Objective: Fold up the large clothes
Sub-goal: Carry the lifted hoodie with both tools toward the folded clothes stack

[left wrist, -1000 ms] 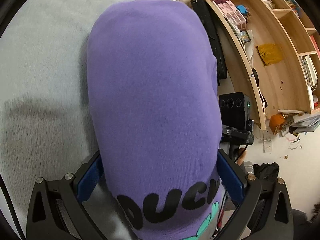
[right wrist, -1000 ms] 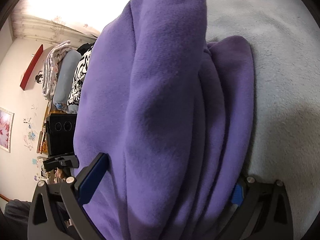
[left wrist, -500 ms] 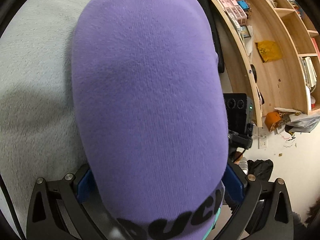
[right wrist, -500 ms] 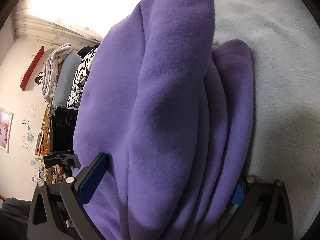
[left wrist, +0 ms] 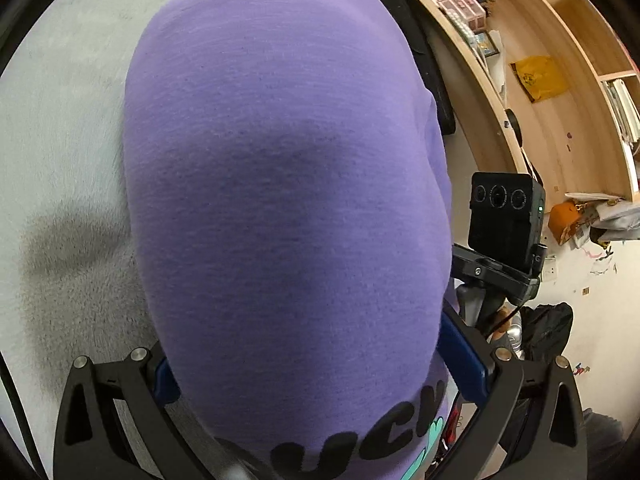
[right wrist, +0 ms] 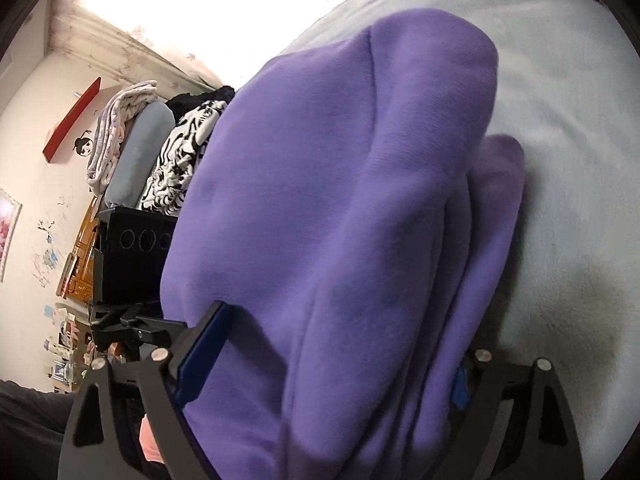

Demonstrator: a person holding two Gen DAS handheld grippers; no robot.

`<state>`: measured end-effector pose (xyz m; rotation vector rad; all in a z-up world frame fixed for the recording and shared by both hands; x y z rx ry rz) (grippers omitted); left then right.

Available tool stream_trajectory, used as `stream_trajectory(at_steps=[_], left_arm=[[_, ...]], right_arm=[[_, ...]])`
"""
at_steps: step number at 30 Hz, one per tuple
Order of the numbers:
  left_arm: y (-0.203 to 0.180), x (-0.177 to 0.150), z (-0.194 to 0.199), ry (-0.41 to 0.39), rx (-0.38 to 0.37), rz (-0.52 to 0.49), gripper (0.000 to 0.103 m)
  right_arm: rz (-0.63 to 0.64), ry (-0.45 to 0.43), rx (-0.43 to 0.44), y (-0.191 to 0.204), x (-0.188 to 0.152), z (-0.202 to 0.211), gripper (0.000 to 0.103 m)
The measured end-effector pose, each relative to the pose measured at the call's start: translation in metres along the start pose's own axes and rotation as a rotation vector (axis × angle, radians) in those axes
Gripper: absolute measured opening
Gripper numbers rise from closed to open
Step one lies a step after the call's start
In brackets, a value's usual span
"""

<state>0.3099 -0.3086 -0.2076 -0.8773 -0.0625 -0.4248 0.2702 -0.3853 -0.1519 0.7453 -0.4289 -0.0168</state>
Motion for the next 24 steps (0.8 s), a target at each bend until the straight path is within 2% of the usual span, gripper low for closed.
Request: stream_trajectory(at_steps=[6, 11, 18, 24], left_arm=[[-0.030, 0.001, 0.037, -0.031, 0.029, -0.028, 0.103], [-0.046, -0.006, 0.102, -0.080, 0.055, -0.034, 0.103], [-0.045, -0.008, 0.239, -0.162, 0.141, -0.058, 0.103], [-0.025, 0.020, 0.364, -0.225, 0.246, -0.099, 0.103]], right_arm=[[-0.003, -0.016, 0.008, 0.036, 0.002, 0.013, 0.090], [0.037, -0.027, 0.025, 0.089, 0.006, 0.019, 0.090], [0.128, -0.040, 0.101, 0.205, 0.035, -0.009, 0.090], [0.190, -0.056, 0.192, 0.303, 0.088, -0.064, 0.090]])
Point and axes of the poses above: each gripper's, at about its wrist camera, not at the fingertips, and z roughly against the way its jaws point, y to its left, x to its top, the point moved 8 cm from there along -z, roughly the way its jaws point, and after that the axes turned 2 degrees about y, right-handed, at the moved point
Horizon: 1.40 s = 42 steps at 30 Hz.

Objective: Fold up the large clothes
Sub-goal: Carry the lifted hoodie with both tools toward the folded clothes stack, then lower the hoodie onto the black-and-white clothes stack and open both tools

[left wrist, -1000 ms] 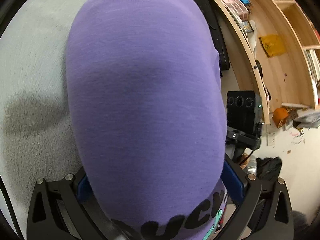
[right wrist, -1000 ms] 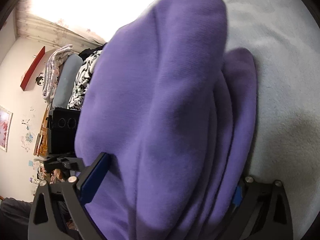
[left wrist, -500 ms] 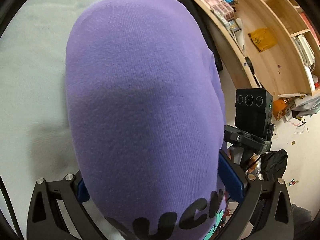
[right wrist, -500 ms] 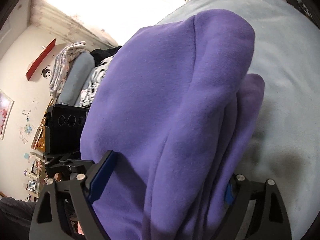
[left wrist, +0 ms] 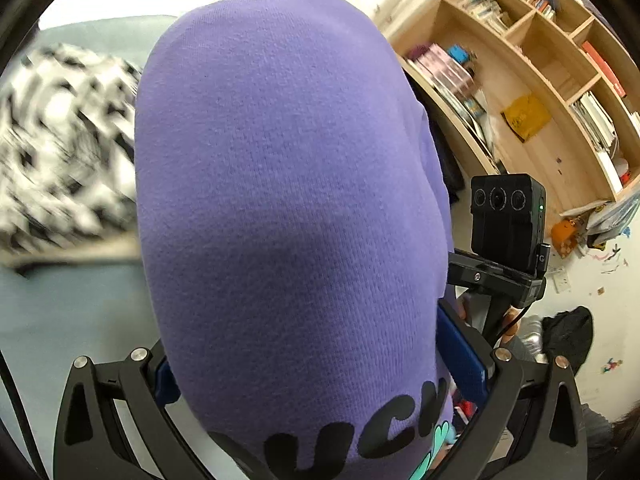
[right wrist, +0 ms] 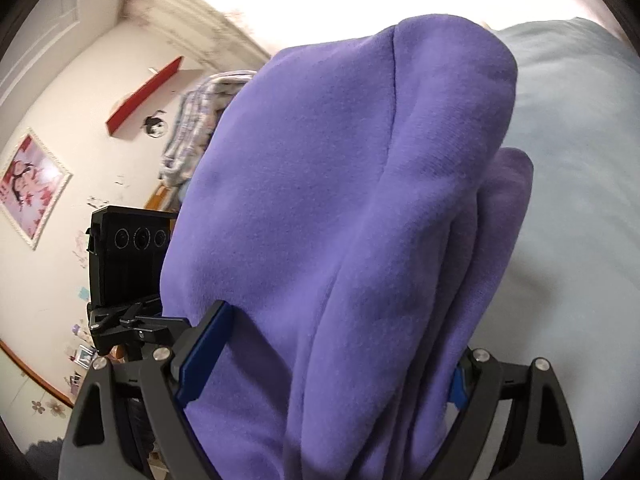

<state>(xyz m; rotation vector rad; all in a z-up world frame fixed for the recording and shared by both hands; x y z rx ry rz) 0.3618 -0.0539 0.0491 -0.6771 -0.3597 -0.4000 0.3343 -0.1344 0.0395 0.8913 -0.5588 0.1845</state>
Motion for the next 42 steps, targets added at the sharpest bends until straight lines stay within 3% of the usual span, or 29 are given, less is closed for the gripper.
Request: stream_trajectory(at_steps=[6, 11, 16, 20, 24, 27, 34, 38, 42], left_arm=[[0.088, 0.073, 0.070, -0.020, 0.094, -0.058, 0.103], [0.185, 0.145, 0.098, -0.025, 0.172, -0.095, 0.103], [0.283, 0.193, 0.090, 0.004, 0.224, -0.102, 0.103], [0.353, 0.203, 0.054, 0.053, 0.203, -0.009, 0.103], [0.378, 0.212, 0.051, 0.011, 0.096, 0.035, 0.103], [0.380, 0.209, 0.056, 0.004, 0.112, 0.015, 0.103], [0.346, 0.199, 0.067, -0.022, 0.299, -0.011, 0.103], [0.316, 0.186, 0.076, -0.076, 0.416, -0.033, 0.103], [0.285, 0.181, 0.102, -0.188, 0.497, -0.096, 0.103]], right_arm=[[0.011, -0.046, 0.079, 0.035, 0.077, -0.091, 0.091], [-0.053, -0.074, 0.130, 0.026, 0.137, -0.175, 0.091], [-0.130, -0.068, 0.151, -0.008, 0.174, -0.257, 0.091], [-0.207, -0.027, 0.092, -0.056, 0.166, -0.300, 0.091], [-0.158, -0.026, 0.069, -0.068, 0.154, -0.303, 0.090], [-0.126, 0.020, 0.043, -0.060, 0.152, -0.301, 0.090], [-0.015, 0.043, -0.108, -0.060, 0.121, -0.246, 0.090], [0.082, -0.055, -0.198, -0.044, 0.113, -0.207, 0.090], [0.185, -0.120, -0.252, -0.017, 0.105, -0.191, 0.088]])
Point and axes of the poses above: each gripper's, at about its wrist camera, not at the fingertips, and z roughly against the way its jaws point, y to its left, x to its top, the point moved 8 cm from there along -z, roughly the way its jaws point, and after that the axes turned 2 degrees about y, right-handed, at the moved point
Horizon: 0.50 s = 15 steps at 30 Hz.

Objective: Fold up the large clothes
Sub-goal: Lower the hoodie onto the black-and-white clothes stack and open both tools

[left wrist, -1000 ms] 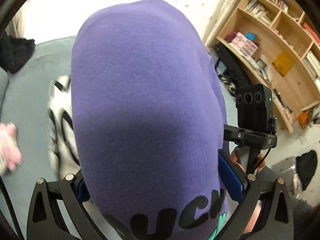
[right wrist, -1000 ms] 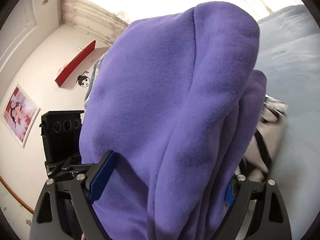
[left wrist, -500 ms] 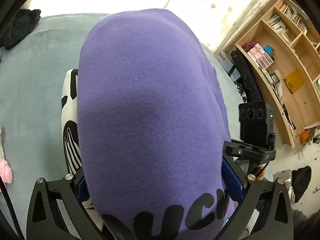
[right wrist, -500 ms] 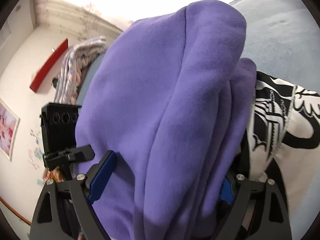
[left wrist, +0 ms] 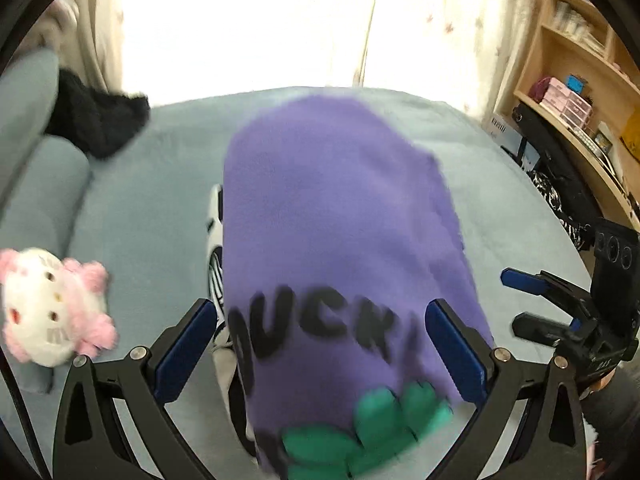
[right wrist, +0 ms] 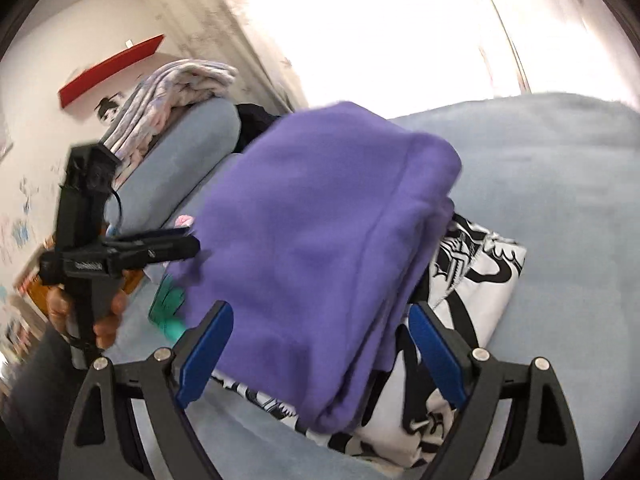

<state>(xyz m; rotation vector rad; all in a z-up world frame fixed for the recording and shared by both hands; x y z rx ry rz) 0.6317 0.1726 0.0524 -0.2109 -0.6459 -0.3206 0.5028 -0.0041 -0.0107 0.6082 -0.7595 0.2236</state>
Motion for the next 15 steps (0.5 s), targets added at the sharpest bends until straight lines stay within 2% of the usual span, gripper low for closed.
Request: stream_trajectory(at_steps=[1, 2, 3, 4, 5, 8, 9, 10, 11, 13, 15], left_arm=[[-0.001, -0.002, 0.008, -0.023, 0.015, -0.008, 0.103], [-0.003, -0.005, 0.016, -0.048, 0.043, -0.022, 0.103], [-0.004, -0.010, 0.021, -0.063, 0.067, -0.036, 0.102], [-0.008, -0.015, 0.024, -0.077, 0.104, -0.066, 0.102], [-0.011, -0.020, 0.025, -0.079, 0.126, -0.082, 0.098], [-0.013, -0.040, 0.016, -0.031, 0.187, -0.113, 0.086], [-0.008, -0.048, 0.007, -0.003, 0.206, -0.102, 0.086], [-0.005, -0.056, 0.001, 0.011, 0.185, -0.073, 0.086], [-0.005, -0.061, -0.005, 0.015, 0.153, -0.036, 0.087], [-0.005, -0.069, -0.009, 0.019, 0.085, 0.040, 0.087], [0.001, -0.072, -0.008, 0.007, 0.061, 0.081, 0.087]], right_arm=[[0.026, -0.004, -0.012, 0.006, -0.004, 0.001, 0.077], [0.054, 0.001, -0.017, 0.014, -0.007, 0.000, 0.063], [0.076, 0.014, -0.012, 0.027, -0.005, -0.008, 0.055], [0.088, 0.029, 0.003, 0.037, -0.007, -0.015, 0.039], [0.088, 0.045, 0.013, 0.050, -0.002, -0.028, 0.030], [0.057, 0.100, -0.018, 0.047, -0.015, -0.050, 0.028], [0.044, 0.115, -0.045, 0.041, -0.020, -0.056, 0.027], [0.027, 0.128, -0.064, 0.034, -0.023, -0.060, 0.016], [0.011, 0.143, -0.081, 0.027, -0.029, -0.062, 0.011], [-0.013, 0.151, -0.074, 0.019, -0.035, -0.060, 0.011], [-0.013, 0.150, -0.080, 0.016, -0.039, -0.051, 0.011]])
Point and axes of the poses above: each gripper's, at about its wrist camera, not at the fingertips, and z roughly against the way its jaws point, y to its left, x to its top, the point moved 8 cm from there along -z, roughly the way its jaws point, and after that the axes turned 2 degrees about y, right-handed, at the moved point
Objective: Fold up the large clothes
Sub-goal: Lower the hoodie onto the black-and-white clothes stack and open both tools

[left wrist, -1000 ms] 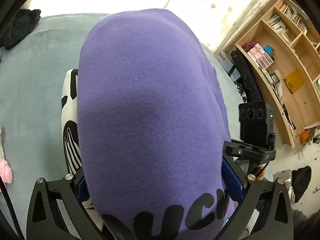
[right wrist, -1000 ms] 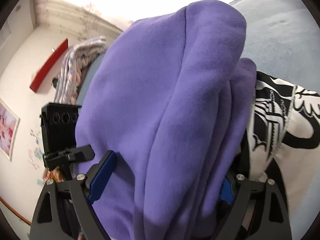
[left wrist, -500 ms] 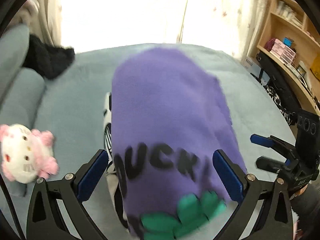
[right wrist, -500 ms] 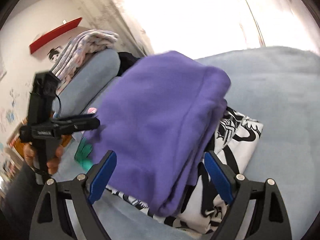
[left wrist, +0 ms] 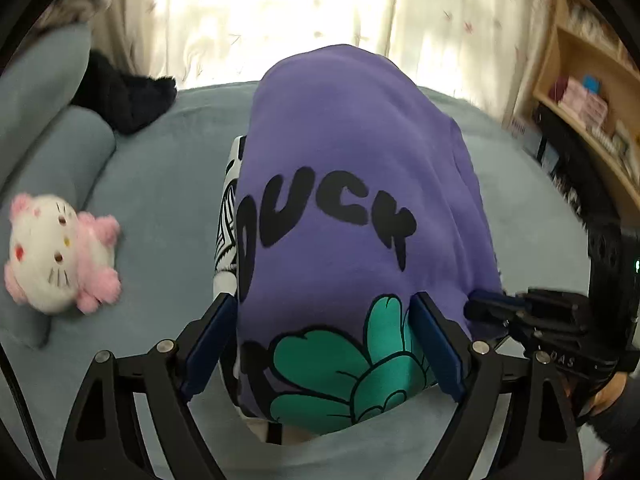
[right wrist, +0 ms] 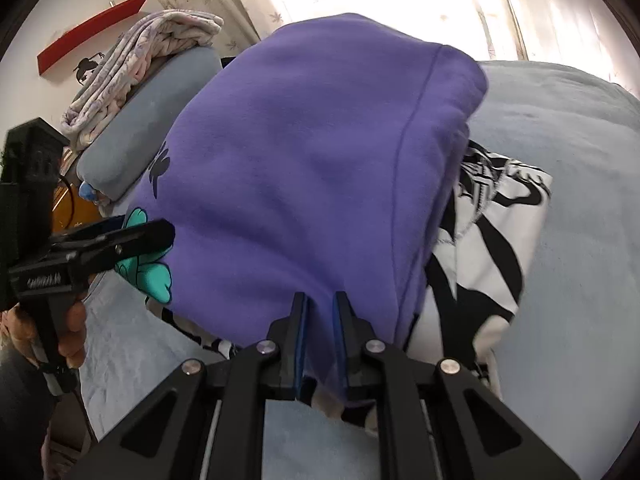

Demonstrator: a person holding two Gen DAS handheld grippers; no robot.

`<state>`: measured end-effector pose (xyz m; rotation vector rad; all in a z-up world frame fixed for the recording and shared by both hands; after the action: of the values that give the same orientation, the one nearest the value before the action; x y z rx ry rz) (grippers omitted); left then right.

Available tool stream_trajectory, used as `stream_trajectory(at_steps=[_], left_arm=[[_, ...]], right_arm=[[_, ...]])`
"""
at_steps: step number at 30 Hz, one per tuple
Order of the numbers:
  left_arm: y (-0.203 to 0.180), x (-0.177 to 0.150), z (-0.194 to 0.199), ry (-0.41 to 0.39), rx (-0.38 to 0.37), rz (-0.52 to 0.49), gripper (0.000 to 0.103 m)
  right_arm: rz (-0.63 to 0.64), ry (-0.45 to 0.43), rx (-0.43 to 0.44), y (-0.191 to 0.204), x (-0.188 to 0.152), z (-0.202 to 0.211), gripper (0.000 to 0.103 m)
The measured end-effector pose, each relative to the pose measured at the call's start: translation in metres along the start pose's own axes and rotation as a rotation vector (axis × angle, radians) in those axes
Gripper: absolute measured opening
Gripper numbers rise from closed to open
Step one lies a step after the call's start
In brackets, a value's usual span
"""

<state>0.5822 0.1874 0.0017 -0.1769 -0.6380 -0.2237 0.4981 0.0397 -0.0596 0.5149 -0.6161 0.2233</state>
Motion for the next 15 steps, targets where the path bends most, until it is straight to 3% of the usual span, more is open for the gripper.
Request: stream_trajectory(at_steps=[7, 15], left_arm=[[0.004, -0.007, 0.014, -0.030, 0.088, 0.036, 0.087], [-0.040, -0.032, 0.079, -0.025, 0.134, 0.017, 0.087]], right_arm=[[0.048, 0.012, -0.066, 0.003, -0.016, 0.042, 0.014], [0.019, 0.042, -0.038, 0.022, -0.049, 0.120, 0.014]])
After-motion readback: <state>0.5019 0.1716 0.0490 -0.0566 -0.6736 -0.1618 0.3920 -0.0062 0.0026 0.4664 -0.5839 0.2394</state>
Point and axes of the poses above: each gripper's, at about its wrist camera, not at the fingertips, and z roughly against the way its jaws point, y to its left, x to its top, the point moved 8 cm from there along -z, roughly the way its jaws point, and after that the axes turned 2 degrees about y, right-handed, at the moved point
